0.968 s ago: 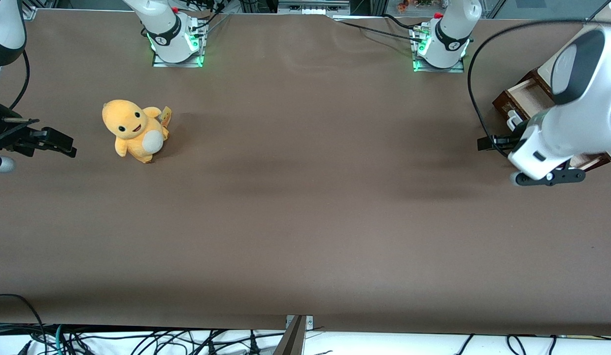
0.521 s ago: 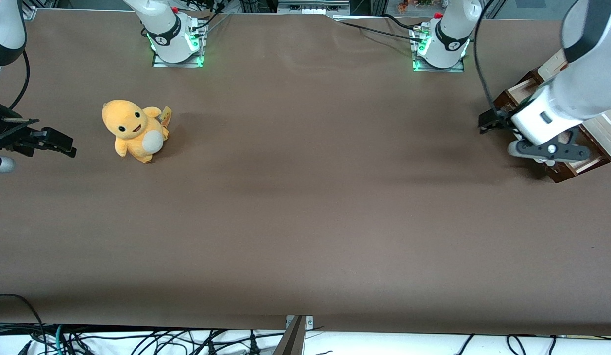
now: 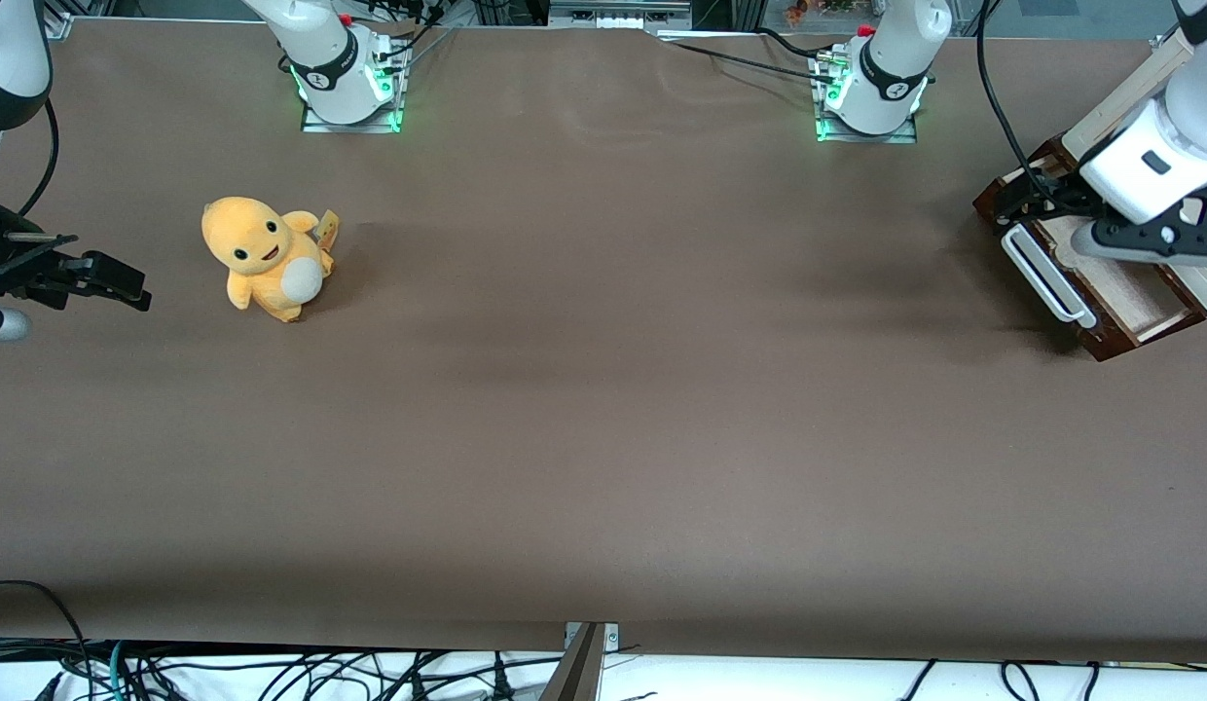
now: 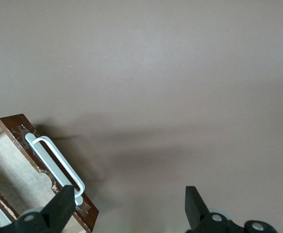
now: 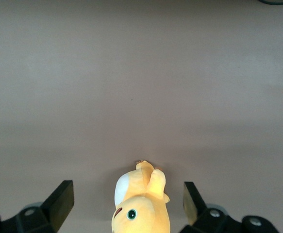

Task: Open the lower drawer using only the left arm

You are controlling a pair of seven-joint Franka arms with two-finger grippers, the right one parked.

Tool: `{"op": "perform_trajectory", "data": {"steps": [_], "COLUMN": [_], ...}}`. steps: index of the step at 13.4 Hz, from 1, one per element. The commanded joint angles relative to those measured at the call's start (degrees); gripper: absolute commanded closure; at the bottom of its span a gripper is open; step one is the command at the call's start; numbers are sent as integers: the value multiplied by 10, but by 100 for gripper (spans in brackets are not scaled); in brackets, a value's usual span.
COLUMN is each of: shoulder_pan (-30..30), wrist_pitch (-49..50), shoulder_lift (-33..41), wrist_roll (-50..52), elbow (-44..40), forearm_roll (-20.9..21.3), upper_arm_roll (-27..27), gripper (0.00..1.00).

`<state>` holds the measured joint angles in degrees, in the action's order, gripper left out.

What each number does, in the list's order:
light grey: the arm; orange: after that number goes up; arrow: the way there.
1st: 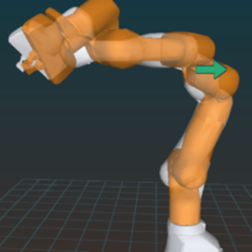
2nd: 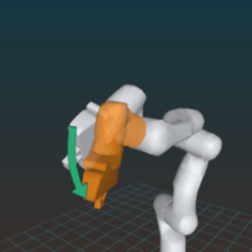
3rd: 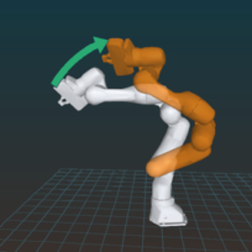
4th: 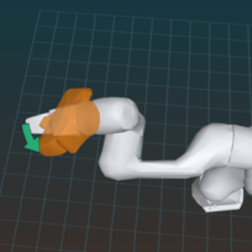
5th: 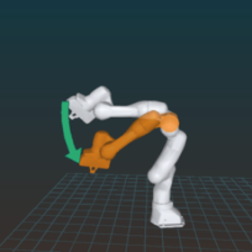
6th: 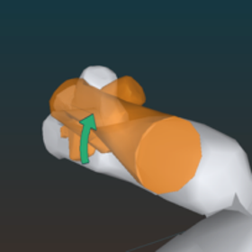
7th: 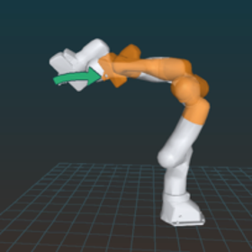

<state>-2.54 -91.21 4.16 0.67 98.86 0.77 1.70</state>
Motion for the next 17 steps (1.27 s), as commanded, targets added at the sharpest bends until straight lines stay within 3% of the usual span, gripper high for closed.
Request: {"op": "perform_trajectory", "data": {"steps": [1,17], "shoulder_pan": [-10,-6], "wrist_pitch": [-18,10], "shoulder_lift": [32,-10], "wrist_roll": [68,67], "elbow": [38,-8], "forearm_roll": [-14,-16], "upper_arm_roll": [-9,-8], "gripper": [0,0]}}
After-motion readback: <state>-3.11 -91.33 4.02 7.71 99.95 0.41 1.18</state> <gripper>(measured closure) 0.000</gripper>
